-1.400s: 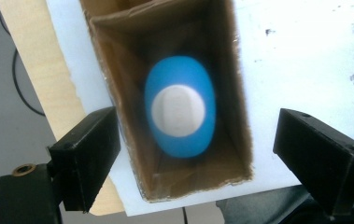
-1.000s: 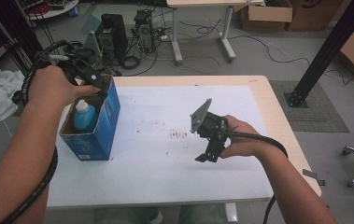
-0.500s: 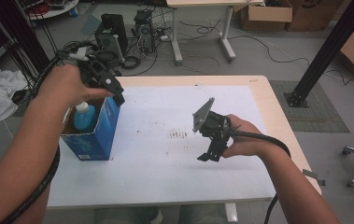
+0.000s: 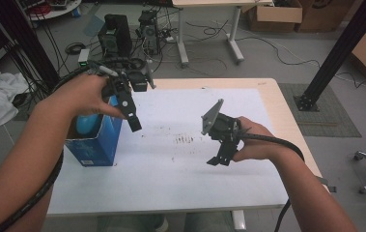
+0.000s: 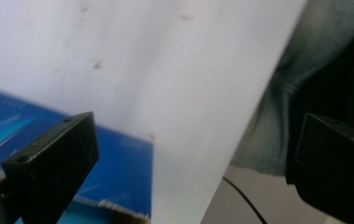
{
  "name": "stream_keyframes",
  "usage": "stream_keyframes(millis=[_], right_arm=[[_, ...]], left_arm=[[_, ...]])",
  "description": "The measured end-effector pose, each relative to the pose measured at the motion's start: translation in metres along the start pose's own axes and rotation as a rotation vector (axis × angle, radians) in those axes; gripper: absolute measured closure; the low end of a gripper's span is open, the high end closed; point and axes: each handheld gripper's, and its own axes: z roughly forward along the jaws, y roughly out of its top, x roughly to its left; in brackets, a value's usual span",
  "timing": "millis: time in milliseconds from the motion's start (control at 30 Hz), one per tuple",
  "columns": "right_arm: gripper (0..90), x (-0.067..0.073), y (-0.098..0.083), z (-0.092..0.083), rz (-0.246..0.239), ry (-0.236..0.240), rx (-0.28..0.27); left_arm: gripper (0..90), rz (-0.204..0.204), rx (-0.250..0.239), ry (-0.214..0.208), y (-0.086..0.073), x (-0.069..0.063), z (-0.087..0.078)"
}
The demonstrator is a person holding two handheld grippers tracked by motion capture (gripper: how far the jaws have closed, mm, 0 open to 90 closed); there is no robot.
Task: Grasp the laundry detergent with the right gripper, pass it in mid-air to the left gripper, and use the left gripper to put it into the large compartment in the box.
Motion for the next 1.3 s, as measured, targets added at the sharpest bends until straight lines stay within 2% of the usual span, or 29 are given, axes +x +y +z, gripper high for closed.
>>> stream_keyframes(millis=[100,167,200,400,667,1300], right_arm=[[0.0,0.0,-0.001,0.0,0.004,-0.001,0.005],[0.0,-0.001,-0.001,0.0,0.005,-0.002,0.007],[0.0,-0.001,-0.001,0.0,0.005,-0.001,0.008],[0.0,-0.003,-0.001,0.0,0.007,-0.001,0.015],[0.0,-0.003,0.001,0.0,0.0,-0.001,0.017],[0.0,-0.005,-0.001,0.002,0.005,0.003,0.018]], left_arm=[[0.1,0.057,0.03,-0.013,0.005,-0.005,0.01],[0.1,0.098,0.034,-0.014,0.007,-0.007,0.017],[0.1,0.115,0.037,-0.029,0.009,-0.009,0.021],[0.1,0.168,0.061,-0.043,0.016,-0.015,0.032],[0.1,0.18,0.053,-0.045,0.02,-0.022,0.027],[0.1,0.18,0.058,-0.051,0.021,-0.02,0.026]])
